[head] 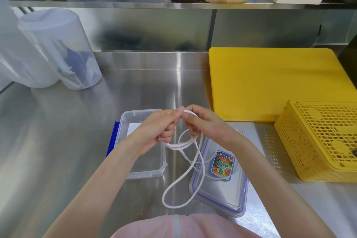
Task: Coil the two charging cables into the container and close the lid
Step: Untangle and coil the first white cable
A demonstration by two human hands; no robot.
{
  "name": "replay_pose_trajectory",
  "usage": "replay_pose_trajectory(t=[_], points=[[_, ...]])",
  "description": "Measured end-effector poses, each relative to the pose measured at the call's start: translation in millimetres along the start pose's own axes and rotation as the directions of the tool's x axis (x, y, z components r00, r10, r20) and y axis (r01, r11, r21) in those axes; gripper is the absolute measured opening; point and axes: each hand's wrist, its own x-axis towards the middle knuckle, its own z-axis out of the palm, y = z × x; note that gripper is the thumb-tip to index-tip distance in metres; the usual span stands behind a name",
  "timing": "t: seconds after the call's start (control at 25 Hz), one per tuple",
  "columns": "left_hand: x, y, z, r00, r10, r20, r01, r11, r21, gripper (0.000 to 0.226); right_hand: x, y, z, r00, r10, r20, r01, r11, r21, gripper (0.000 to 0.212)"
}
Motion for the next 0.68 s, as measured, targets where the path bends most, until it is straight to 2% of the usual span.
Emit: replay_pose_trajectory(t=[0.16, 0.28, 0.36, 0.4, 0.44, 0.52, 0.6, 0.68], points=[[-2, -1, -4, 0.994, 0.004, -0.111, -0.003, 1.0, 0.012, 0.051, 1, 4, 3, 1.0, 0.028, 0.0, -0.028, 0.998, 0.06, 0.021], [-2, -3, -15, 0.988, -0.001, -0.157, -0.005, 0.999, -0.043, 0.044, 4, 20, -1, 0.984, 0.125, -0.124, -0.118, 0.991, 0.059, 0.026], [-2, -2, -23, 0.984, 0.006, -0.176, -0.015, 0.999, -0.049, 0.042, 0, 44, -4, 0.97, 0.131, -0.204, -0.176, 0.959, -0.224, 0.024], [-2, -1, -25, 0.982, 0.008, -0.188, -0.018, 0.999, -0.05, 0.042, -4, 59, -4, 0.971, 0.138, -0.197, -0.209, 0.89, -0.406, 0.024], [-1, 1, -28, 0.978, 0.009, -0.206, -0.02, 0.998, -0.052, 0.042, -9, 72, -2, 0.975, 0.157, -0.155, -0.217, 0.806, -0.551, 0.024], [-1, 5, -32, 0.969, 0.018, -0.248, -0.035, 0.997, -0.062, 0.042, -21, 90, 6, 0.977, 0.214, -0.005, -0.159, 0.707, -0.689, 0.025], [-1, 8, -35, 0.961, 0.037, -0.274, -0.064, 0.994, -0.091, 0.042, -29, 94, 21, 0.961, 0.237, 0.14, -0.067, 0.693, -0.718, 0.026], [0, 12, -36, 0.958, 0.053, -0.282, -0.096, 0.985, -0.143, 0.042, -32, 95, 36, 0.947, 0.237, 0.218, -0.007, 0.693, -0.721, 0.028]])
